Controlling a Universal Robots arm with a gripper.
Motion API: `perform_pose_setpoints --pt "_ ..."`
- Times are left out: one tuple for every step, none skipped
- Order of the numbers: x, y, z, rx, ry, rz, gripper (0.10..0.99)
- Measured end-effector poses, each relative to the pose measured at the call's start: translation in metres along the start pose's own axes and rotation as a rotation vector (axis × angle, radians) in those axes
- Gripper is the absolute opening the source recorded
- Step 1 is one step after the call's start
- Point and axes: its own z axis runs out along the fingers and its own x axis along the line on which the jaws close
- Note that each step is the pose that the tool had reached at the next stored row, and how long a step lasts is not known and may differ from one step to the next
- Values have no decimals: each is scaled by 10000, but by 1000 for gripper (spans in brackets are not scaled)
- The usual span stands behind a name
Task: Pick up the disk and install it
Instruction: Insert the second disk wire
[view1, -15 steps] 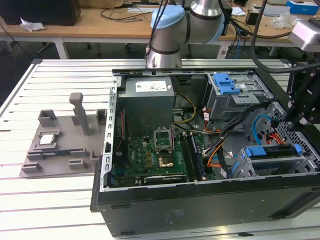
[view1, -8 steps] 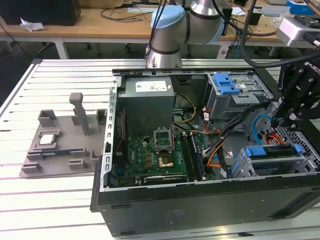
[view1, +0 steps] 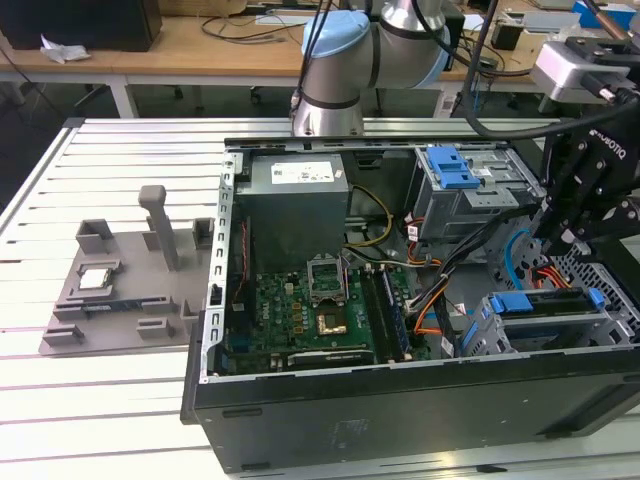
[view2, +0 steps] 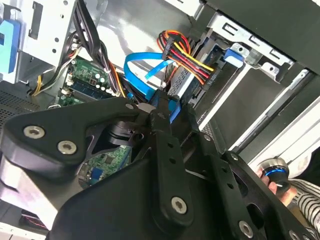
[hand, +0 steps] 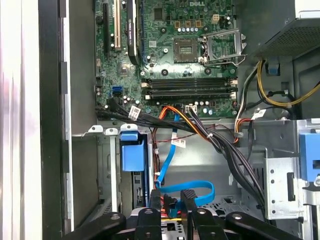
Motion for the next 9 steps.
perform_pose_setpoints --pt "0 0 0 0 2 -1 302" --pt "0 0 0 0 1 -1 302" --pt "0 0 1 0 0 -1 302" --pt "0 0 1 0 0 0 302" --pt "0 1 1 0 0 0 302" --pt "0 1 2 0 0 0 302" --pt "0 1 2 0 0 0 286" --pt "0 1 3 0 0 0 224" --pt "0 1 3 0 0 0 161"
